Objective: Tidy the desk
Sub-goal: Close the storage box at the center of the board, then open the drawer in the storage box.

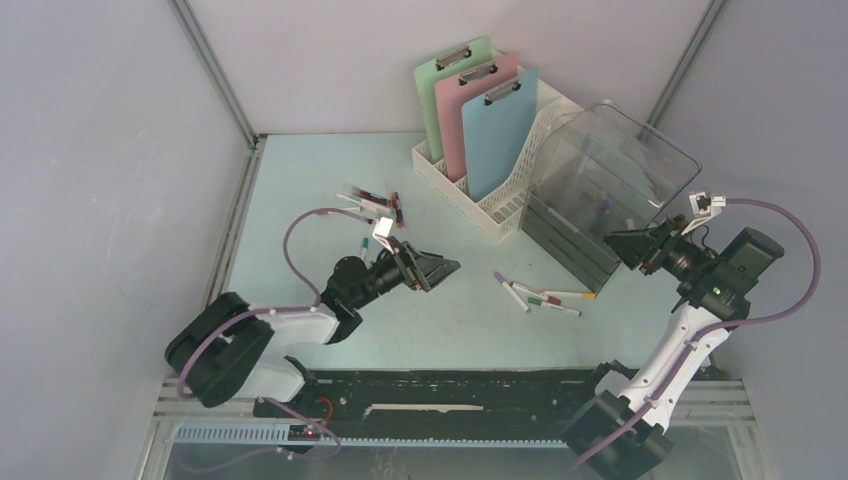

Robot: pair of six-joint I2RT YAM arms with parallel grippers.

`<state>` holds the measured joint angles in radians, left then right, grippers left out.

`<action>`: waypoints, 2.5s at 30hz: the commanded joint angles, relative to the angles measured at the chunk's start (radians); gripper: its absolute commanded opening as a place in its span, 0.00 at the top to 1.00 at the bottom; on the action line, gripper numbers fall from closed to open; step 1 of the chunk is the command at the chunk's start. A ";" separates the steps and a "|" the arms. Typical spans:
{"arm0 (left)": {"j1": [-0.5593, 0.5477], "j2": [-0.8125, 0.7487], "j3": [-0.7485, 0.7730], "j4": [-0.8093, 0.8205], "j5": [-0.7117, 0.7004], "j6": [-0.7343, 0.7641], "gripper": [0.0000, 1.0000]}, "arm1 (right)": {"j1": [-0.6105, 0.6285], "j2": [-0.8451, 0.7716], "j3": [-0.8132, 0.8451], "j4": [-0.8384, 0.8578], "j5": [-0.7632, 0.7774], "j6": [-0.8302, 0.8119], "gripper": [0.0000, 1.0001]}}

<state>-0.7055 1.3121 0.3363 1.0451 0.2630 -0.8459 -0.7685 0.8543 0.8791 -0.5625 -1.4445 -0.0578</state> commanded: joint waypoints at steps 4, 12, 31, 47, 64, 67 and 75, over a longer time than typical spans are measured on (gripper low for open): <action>-0.001 0.190 0.093 0.236 0.090 -0.185 0.00 | 0.005 -0.026 0.036 -0.035 -0.015 -0.042 0.57; -0.056 0.322 0.198 0.240 0.042 -0.216 0.00 | 0.014 -0.022 0.039 -0.039 0.003 -0.045 0.57; -0.109 0.381 0.248 0.227 -0.053 -0.203 0.00 | 0.024 -0.068 0.053 -0.091 0.133 -0.122 0.55; -0.117 0.197 0.189 0.033 -0.140 -0.069 0.00 | 0.014 -0.158 0.063 -0.199 0.299 -0.225 0.38; -0.127 -0.031 0.208 -0.287 -0.324 0.135 0.00 | 0.021 -0.223 0.108 -0.390 0.593 -0.403 0.06; -0.137 -0.034 0.225 -0.303 -0.349 0.168 0.00 | 0.021 -0.227 0.110 -0.451 0.549 -0.455 0.04; -0.141 0.111 0.319 -0.223 -0.203 0.102 0.00 | 0.084 -0.151 0.110 -0.627 0.400 -0.625 0.00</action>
<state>-0.8387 1.3544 0.5785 0.7567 -0.0223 -0.7258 -0.7185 0.6594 0.9588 -1.0828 -0.9543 -0.5739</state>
